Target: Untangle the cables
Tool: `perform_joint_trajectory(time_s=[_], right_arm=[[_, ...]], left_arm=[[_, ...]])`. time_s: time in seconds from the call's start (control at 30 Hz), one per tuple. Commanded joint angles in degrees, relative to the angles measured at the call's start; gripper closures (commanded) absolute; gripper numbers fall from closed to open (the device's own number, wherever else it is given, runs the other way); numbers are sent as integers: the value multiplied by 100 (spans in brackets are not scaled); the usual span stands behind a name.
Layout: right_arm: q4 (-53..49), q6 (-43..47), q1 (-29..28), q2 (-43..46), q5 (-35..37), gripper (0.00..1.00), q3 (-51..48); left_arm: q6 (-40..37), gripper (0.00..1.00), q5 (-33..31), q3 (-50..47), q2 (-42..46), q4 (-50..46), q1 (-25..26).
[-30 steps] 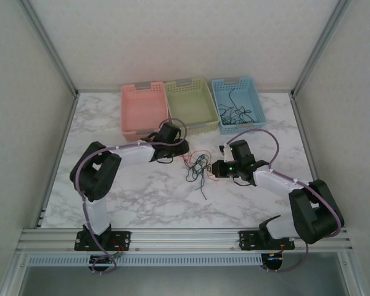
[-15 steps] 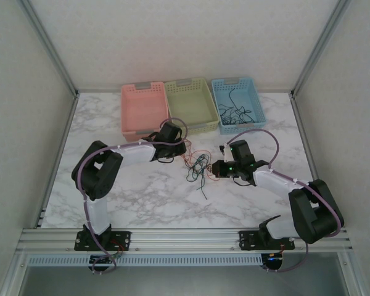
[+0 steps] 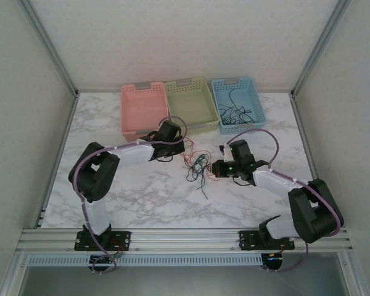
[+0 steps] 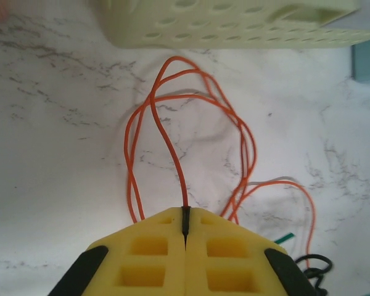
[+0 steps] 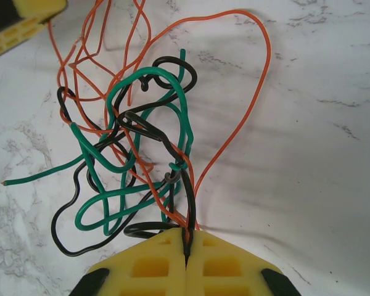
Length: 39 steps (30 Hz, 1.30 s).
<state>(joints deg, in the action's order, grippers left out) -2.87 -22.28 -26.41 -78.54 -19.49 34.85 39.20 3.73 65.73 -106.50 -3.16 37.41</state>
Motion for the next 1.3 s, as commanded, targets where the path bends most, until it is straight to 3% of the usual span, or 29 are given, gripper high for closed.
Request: perform_joint_trajectory(time_s=[0.0, 0.13, 0.33, 0.57, 0.8, 0.9, 1.0, 1.1, 1.17, 1.27], right_arm=[[51, 62, -44, -4, 102, 100, -92], [40, 57, -43, 7, 170, 100, -94], [-87, 17, -45, 68, 620, 100, -97], [-127, -90, -1, 250, 1112, 100, -189], [-126, -141, 34, 202, 1210, 100, -189], [-117, -133, 33, 198, 1162, 100, -181], [-85, -118, 33, 227, 1097, 100, -210], [-85, -105, 32, 244, 1086, 100, -211], [-74, -114, 32, 227, 1070, 100, -207], [-65, -111, 38, 222, 1072, 100, -207]], left_arm=[[-143, 100, -83, -93, 476, -124, 17], [-319, 100, -219, -222, 998, -292, 21], [-741, 100, -637, -213, 2398, -1385, -142], [-1072, 100, -1538, -64, 4464, -2941, -695], [-1502, 100, -1959, 255, 5886, -4056, -1312], [-1557, 100, -1640, 290, 6057, -4162, -1324], [-1165, 100, -554, -108, 5962, -3703, -1324], [-556, 77, 569, -783, 5514, -2829, -1270], [-207, 60, 764, -1267, 5224, -2163, -1001], [-191, 41, 482, -1419, 4673, -1668, -244]])
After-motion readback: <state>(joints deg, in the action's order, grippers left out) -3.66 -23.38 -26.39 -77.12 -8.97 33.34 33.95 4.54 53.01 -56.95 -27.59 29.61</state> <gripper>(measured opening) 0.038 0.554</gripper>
